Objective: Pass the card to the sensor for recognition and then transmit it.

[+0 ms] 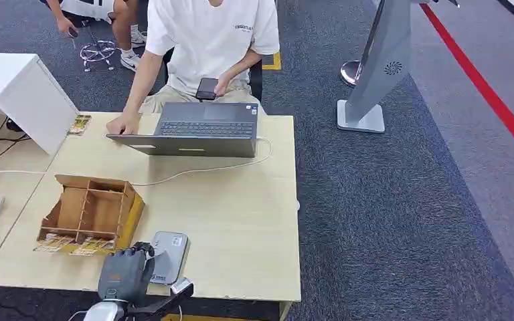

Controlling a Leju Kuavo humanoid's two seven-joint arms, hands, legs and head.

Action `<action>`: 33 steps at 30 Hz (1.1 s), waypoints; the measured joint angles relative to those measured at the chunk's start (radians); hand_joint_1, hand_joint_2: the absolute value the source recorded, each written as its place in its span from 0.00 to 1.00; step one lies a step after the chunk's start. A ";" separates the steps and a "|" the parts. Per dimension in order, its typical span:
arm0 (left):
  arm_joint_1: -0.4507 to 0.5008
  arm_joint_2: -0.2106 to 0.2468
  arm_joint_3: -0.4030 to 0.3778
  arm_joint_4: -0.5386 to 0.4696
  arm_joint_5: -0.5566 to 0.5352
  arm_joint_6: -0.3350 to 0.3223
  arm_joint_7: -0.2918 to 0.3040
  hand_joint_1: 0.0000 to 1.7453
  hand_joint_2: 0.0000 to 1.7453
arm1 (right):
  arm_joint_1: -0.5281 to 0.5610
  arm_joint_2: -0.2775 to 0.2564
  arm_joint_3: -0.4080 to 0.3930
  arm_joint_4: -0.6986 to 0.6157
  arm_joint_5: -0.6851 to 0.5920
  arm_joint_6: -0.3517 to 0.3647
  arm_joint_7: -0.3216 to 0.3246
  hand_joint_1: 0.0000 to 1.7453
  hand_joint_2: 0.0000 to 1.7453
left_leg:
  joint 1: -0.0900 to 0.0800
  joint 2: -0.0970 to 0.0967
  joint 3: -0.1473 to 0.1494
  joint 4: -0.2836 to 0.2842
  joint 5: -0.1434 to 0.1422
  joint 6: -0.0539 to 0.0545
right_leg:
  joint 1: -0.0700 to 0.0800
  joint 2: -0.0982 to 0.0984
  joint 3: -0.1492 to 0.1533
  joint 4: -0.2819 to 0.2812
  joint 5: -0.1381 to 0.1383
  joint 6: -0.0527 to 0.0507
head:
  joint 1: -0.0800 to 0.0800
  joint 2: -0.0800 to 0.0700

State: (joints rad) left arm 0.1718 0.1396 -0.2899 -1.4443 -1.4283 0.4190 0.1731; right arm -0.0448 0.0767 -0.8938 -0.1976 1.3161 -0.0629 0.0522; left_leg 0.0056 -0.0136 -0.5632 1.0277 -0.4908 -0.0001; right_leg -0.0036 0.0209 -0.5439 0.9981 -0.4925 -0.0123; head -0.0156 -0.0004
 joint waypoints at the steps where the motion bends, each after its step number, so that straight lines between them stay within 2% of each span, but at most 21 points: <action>1: -0.001 0.000 0.005 -0.002 -0.014 0.054 -0.020 1.00 1.00 | 0.000 0.000 0.000 0.000 0.004 0.000 -0.004 0.00 1.00 | 0.000 0.000 0.000 0.000 0.001 -0.001 | 0.000 0.000 0.000 0.000 0.000 0.000 | 0.000 0.000; 4: -0.020 0.002 0.030 -0.043 -0.047 0.151 -0.077 1.00 1.00 | 0.000 0.000 0.000 0.000 0.014 0.002 -0.014 0.00 1.00 | 0.000 0.000 -0.001 0.000 0.001 -0.001 | 0.000 0.000 -0.001 0.000 0.000 0.000 | 0.001 0.000; 12: -0.109 0.004 0.084 -0.161 -0.112 0.213 -0.131 1.00 1.00 | -0.001 0.000 0.002 0.000 0.032 0.004 -0.019 0.00 1.00 | 0.000 -0.002 -0.002 0.000 0.001 -0.001 | 0.000 -0.001 -0.001 0.000 0.000 0.000 | 0.001 0.000; 15: -0.167 0.011 0.092 -0.191 -0.122 0.188 -0.132 1.00 1.00 | -0.003 0.000 0.003 0.000 0.040 0.005 -0.025 0.00 1.00 | 0.000 -0.001 -0.001 0.000 0.001 -0.001 | 0.000 -0.001 -0.002 0.000 0.001 0.000 | 0.000 0.000; 18: -0.297 0.018 0.092 -0.180 -0.130 0.091 -0.111 1.00 1.00 | -0.004 -0.001 0.013 0.000 0.067 0.013 -0.026 0.00 1.00 | 0.001 -0.005 -0.004 0.001 0.004 0.001 | 0.000 -0.005 -0.003 0.000 0.001 0.000 | 0.000 0.000; 20: -0.428 0.032 0.092 -0.125 -0.132 0.035 -0.065 1.00 1.00 | -0.012 -0.002 0.024 0.000 0.079 0.021 -0.030 0.00 1.00 | 0.001 -0.007 -0.005 0.001 0.007 -0.001 | 0.000 -0.006 -0.003 0.000 0.005 -0.001 | 0.001 0.000; 23: -0.580 0.062 0.090 -0.014 -0.132 0.018 -0.010 1.00 1.00 | -0.018 -0.002 0.034 0.000 0.088 0.023 -0.035 0.00 1.00 | 0.001 -0.003 -0.005 0.001 0.008 -0.002 | 0.001 -0.002 -0.005 0.001 0.007 -0.002 | 0.000 0.000; 25: -0.675 0.094 0.058 0.083 -0.132 -0.023 0.068 1.00 1.00 | -0.020 -0.002 0.045 0.000 0.102 0.031 -0.030 0.00 1.00 | 0.002 -0.003 -0.006 0.001 0.009 -0.003 | 0.001 -0.002 -0.006 0.001 0.008 -0.002 | 0.001 0.000; 27: -0.777 0.120 0.003 0.206 -0.132 -0.053 0.119 1.00 1.00 | -0.025 -0.002 0.056 0.000 0.112 0.042 -0.021 0.00 1.00 | 0.002 -0.003 -0.006 0.001 0.010 -0.003 | 0.001 -0.002 -0.007 0.001 0.008 -0.002 | 0.001 0.000; 29: -0.856 0.129 -0.033 0.312 -0.132 -0.052 0.122 1.00 1.00 | -0.031 -0.002 0.061 0.000 0.111 0.042 -0.019 0.00 1.00 | 0.002 -0.003 -0.006 0.001 0.010 -0.004 | 0.001 -0.001 -0.007 0.001 0.009 -0.002 | 0.001 0.000; 33: -0.929 0.122 -0.080 0.452 -0.132 -0.038 0.121 1.00 1.00 | -0.039 -0.002 0.072 0.000 0.112 0.045 -0.012 0.00 1.00 | 0.002 0.000 -0.007 0.001 0.010 -0.004 | 0.001 0.002 -0.008 0.001 0.009 -0.002 | 0.001 0.000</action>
State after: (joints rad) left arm -0.7570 0.2621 -0.3696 -0.9924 -1.5606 0.3807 0.2938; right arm -0.0843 0.0744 -0.8221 -0.1976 1.4278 -0.0179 0.0400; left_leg 0.0074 -0.0140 -0.5698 1.0283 -0.4810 -0.0036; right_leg -0.0026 0.0226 -0.5514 0.9995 -0.4836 -0.0145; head -0.0149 -0.0004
